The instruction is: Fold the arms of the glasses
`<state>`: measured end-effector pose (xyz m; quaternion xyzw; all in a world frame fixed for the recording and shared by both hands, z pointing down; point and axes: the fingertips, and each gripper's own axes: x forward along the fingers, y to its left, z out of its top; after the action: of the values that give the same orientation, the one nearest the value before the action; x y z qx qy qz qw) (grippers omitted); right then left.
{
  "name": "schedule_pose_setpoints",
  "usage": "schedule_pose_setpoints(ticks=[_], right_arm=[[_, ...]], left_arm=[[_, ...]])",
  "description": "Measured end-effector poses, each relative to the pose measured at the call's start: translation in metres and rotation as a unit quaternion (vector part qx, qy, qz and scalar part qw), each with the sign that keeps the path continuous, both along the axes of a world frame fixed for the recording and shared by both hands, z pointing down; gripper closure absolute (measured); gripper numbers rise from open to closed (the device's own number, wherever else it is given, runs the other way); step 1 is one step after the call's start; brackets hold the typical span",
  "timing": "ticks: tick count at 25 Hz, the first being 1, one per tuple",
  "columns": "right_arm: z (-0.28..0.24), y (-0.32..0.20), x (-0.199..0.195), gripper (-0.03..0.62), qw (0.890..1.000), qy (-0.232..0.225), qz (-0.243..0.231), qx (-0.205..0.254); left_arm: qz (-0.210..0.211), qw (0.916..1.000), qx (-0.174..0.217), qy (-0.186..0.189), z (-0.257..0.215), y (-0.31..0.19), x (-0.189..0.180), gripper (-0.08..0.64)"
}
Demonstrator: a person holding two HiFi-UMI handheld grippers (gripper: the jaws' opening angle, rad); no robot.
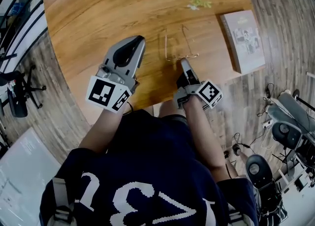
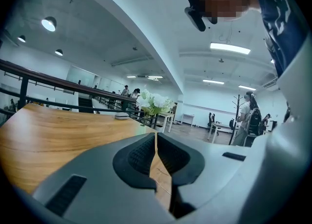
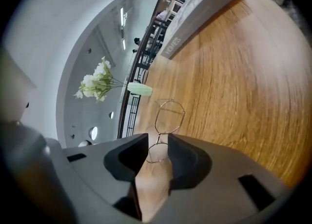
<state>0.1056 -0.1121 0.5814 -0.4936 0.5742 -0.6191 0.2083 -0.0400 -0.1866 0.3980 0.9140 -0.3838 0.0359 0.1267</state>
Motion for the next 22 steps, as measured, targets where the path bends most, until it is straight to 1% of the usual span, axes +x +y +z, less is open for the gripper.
schedule_pose_setpoints(ticks=[3,6,8,10,14,16,21,22], right_arm=[[0.005,-0.005,0.001,0.457,1.0,-0.027,0.015,-0.004],[0.007,-0.008,0.002,0.523,0.999,-0.042,0.024,0.003],[0.006,-0.009,0.003,0.54,0.998,-0.053,0.031,0.009],[0.003,-0.012,0.003,0.56,0.997,-0.064,0.034,0.021],[-0.011,-0.018,0.004,0.563,0.995,-0.075,0.029,0.055],[-0.021,-0.022,0.005,0.565,0.994,-0.078,0.027,0.07],[-0.059,-0.033,0.006,0.565,0.989,-0.091,0.02,0.112],[-0.067,-0.035,0.006,0.565,0.988,-0.095,0.018,0.123]], left_arm=[[-0.001,1.0,0.0,-0.005,0.002,0.001,-0.001,0.534],[-0.005,1.0,-0.003,-0.007,0.004,0.001,-0.005,0.534],[-0.009,0.9999,-0.004,-0.007,0.004,0.001,-0.008,0.534],[-0.011,0.9999,-0.006,-0.008,0.005,0.002,-0.01,0.534],[-0.008,0.9999,-0.013,0.0,0.004,0.002,-0.011,0.534],[0.004,0.9996,-0.026,0.009,0.005,0.003,-0.008,0.532],[0.033,0.9961,-0.078,0.028,0.018,0.002,0.005,0.529],[0.038,0.9949,-0.09,0.029,0.021,0.002,0.008,0.504]])
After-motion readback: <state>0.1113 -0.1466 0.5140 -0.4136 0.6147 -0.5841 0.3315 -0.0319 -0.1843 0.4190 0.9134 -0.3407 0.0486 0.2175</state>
